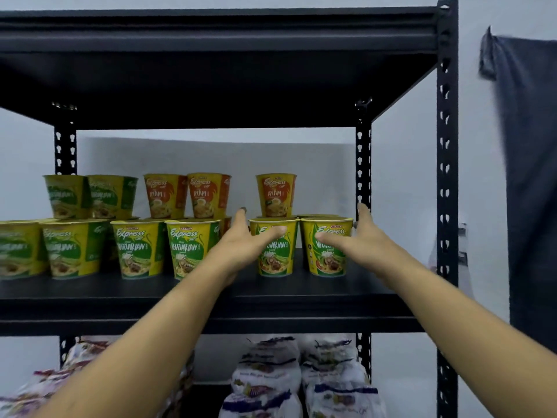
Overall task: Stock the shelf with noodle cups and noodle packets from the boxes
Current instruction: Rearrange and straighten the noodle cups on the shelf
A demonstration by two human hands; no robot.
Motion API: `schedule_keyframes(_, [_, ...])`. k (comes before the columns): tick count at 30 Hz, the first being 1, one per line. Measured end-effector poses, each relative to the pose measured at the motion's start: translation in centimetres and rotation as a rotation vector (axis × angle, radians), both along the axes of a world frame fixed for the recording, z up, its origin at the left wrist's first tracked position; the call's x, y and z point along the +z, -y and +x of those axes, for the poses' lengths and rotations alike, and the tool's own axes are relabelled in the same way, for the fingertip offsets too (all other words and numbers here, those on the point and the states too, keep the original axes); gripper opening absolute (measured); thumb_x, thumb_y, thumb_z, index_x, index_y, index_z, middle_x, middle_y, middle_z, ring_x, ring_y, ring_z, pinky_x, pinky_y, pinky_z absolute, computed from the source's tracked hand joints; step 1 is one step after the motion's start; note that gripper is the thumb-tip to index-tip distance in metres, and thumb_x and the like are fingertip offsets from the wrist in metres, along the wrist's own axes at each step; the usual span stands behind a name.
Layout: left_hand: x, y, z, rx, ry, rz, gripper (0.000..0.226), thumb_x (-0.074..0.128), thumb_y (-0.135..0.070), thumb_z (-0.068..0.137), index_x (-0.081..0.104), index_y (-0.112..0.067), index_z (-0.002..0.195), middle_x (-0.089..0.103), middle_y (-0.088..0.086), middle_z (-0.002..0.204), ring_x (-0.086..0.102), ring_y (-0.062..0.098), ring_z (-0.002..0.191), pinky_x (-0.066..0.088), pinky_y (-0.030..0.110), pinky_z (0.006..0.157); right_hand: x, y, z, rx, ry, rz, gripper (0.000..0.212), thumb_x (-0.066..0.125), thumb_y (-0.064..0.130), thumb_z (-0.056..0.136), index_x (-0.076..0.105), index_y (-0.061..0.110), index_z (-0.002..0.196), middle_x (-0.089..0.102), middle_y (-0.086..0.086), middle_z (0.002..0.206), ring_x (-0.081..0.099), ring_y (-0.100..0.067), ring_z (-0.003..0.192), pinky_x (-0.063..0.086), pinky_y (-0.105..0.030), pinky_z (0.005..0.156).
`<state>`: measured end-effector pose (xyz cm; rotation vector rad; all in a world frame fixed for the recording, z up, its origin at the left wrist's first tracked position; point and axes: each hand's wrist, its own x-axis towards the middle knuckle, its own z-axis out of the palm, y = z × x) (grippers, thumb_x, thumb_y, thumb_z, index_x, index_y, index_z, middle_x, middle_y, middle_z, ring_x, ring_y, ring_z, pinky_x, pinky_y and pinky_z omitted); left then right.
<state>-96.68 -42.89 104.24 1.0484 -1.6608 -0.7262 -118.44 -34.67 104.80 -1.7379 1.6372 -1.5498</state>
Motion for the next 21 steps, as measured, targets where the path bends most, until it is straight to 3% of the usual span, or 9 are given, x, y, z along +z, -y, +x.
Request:
schedule_keyframes(2, [-0.7, -0.3, -0.1, -0.055, -0.003, 0.031, 0.112, 0.087, -0.058, 0.072, 0.020, -0.030, 0.157, 0.048, 0.001, 0.153, 0.055, 0.023, 0.132, 0.047, 0.044, 0.107, -1.1, 0.1, 0.1, 0.021, 0.041, 0.019, 0.094, 0.085, 0.032, 0.082, 0.023, 0.024, 0.151, 0.054, 0.014, 0.109, 0.057, -0.008, 0.094, 0.044, -0.028, 0.085])
schedule_keyframes(5, [-1.3, -0.3, 0.0, -0.121, -0.020, 0.041, 0.067, 0.088, -0.028, 0.080, 0.041, -0.028, 0.128, 0.069, 0.000, 0.122, 0.068, 0.016, 0.107, 0.054, 0.037, 0.096, -2.1, 0.3, -0.1, 0.055, 0.051, 0.025, 0.072, 0.084, 0.019, 0.083, 0.027, 0.038, 0.123, 0.057, 0.018, 0.099, 0.055, 0.003, 0.081, 0.046, -0.022, 0.075])
schedule_keyframes(7, [-1.4, 0.0, 0.0, -0.109, -0.012, 0.039, 0.065, 0.088, -0.019, 0.079, 0.044, -0.028, 0.126, 0.071, 0.001, 0.117, 0.069, 0.017, 0.105, 0.054, 0.040, 0.099, -2.2, 0.4, -0.4, 0.054, 0.052, 0.029, 0.072, 0.083, 0.015, 0.084, 0.028, 0.037, 0.125, 0.055, 0.020, 0.094, 0.054, 0.003, 0.081, 0.045, -0.026, 0.083])
schedule_keyframes(9, [-1.4, -0.1, 0.1, -0.094, -0.010, 0.035, 0.066, 0.087, -0.013, 0.080, 0.044, -0.027, 0.127, 0.070, 0.000, 0.114, 0.069, 0.016, 0.103, 0.054, 0.036, 0.095, -2.2, 0.6, -0.6, 0.051, 0.051, 0.032, 0.078, 0.083, 0.014, 0.084, 0.031, 0.032, 0.139, 0.055, 0.020, 0.094, 0.055, 0.003, 0.083, 0.046, -0.031, 0.088])
schedule_keyframes(13, [-1.7, 0.2, 0.2, -0.084, -0.018, 0.015, 0.066, 0.090, -0.012, 0.077, 0.047, -0.029, 0.124, 0.070, -0.001, 0.114, 0.068, 0.016, 0.103, 0.055, 0.037, 0.095, -2.5, 1.3, -0.7, 0.044, 0.045, 0.034, 0.086, 0.080, 0.016, 0.087, 0.025, 0.028, 0.152, 0.054, 0.021, 0.093, 0.053, 0.003, 0.083, 0.044, -0.031, 0.087])
schedule_keyframes(17, [-1.8, 0.4, 0.2, -0.070, -0.022, 0.003, 0.069, 0.092, -0.017, 0.074, 0.045, -0.030, 0.123, 0.069, -0.005, 0.113, 0.065, 0.009, 0.099, 0.052, 0.028, 0.083, -2.7, 2.1, -1.1, 0.038, 0.037, 0.037, 0.065, 0.081, 0.019, 0.086, 0.037, 0.033, 0.132, 0.059, 0.017, 0.099, 0.055, 0.003, 0.086, 0.046, -0.030, 0.085])
schedule_keyframes(21, [-1.8, 0.3, 0.1, -0.053, -0.003, -0.014, 0.069, 0.092, -0.021, 0.074, 0.046, -0.030, 0.125, 0.066, -0.010, 0.110, 0.061, 0.002, 0.094, 0.047, 0.021, 0.071, -3.0, 2.7, -1.2, 0.001, 0.005, 0.046, 0.048, 0.081, 0.027, 0.087, 0.043, 0.035, 0.116, 0.062, 0.015, 0.103, 0.061, -0.012, 0.101, 0.051, -0.040, 0.098])
